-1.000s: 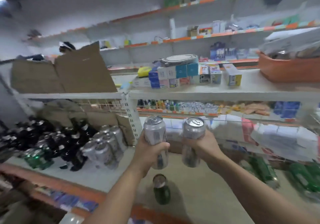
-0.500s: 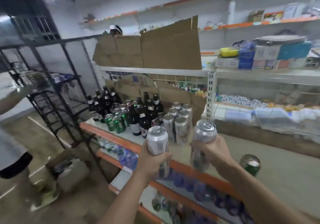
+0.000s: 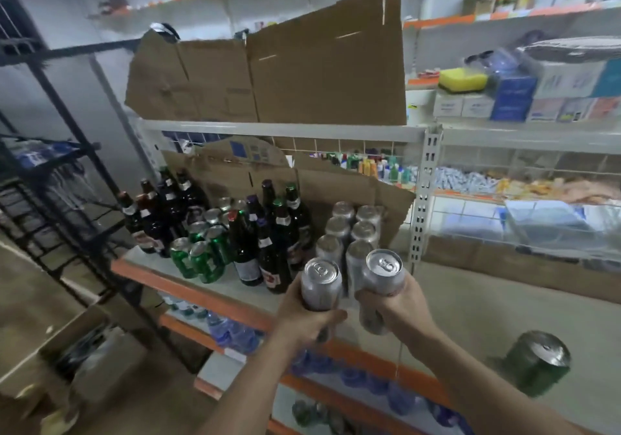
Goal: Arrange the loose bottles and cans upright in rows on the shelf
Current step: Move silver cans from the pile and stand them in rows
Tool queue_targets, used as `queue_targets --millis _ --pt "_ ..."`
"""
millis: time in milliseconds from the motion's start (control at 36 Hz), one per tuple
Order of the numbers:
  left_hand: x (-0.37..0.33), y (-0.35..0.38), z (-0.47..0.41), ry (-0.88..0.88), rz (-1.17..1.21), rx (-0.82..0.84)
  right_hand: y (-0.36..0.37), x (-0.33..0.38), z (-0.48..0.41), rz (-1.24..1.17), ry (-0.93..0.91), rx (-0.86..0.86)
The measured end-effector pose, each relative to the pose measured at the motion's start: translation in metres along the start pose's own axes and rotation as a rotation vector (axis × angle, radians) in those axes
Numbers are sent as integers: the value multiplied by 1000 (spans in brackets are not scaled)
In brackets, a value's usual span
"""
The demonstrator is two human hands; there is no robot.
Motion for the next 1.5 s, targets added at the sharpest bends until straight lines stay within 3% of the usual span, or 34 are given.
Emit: queue_targets --millis 361,583,778,889,972,1083,1361,1500 --pt "71 -16 -75 -47 18 64 29 -68 -30 62 167 -144" --pt "107 -19 -103 29 11 226 54 -82 -30 205 143 -362" --pt "111 -9 -117 -11 -47 244 73 -57 -34 227 -4 -420" --pt "101 -2 -117 43 -30 261 72 -73 -38 244 51 -482" --pt "102 2 -121 53 -46 277 69 -79 -43 218 91 -457" --pt "109 4 -124 9 -49 263 74 -76 -50 92 35 -302" --pt "121 8 -135 -2 -134 227 62 -113 -58 142 102 -349" --pt "127 11 -143 16 -177 268 64 -96 -57 136 34 -277"
Point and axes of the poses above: each hand's wrist, its own z-axis away from the middle knuckle, its own y-axis out of the palm, x = y × z, the point moved 3 cm from there along -z, towards the middle knuckle, and after that the axes turned 2 degrees about y, right-handed, at the moved point
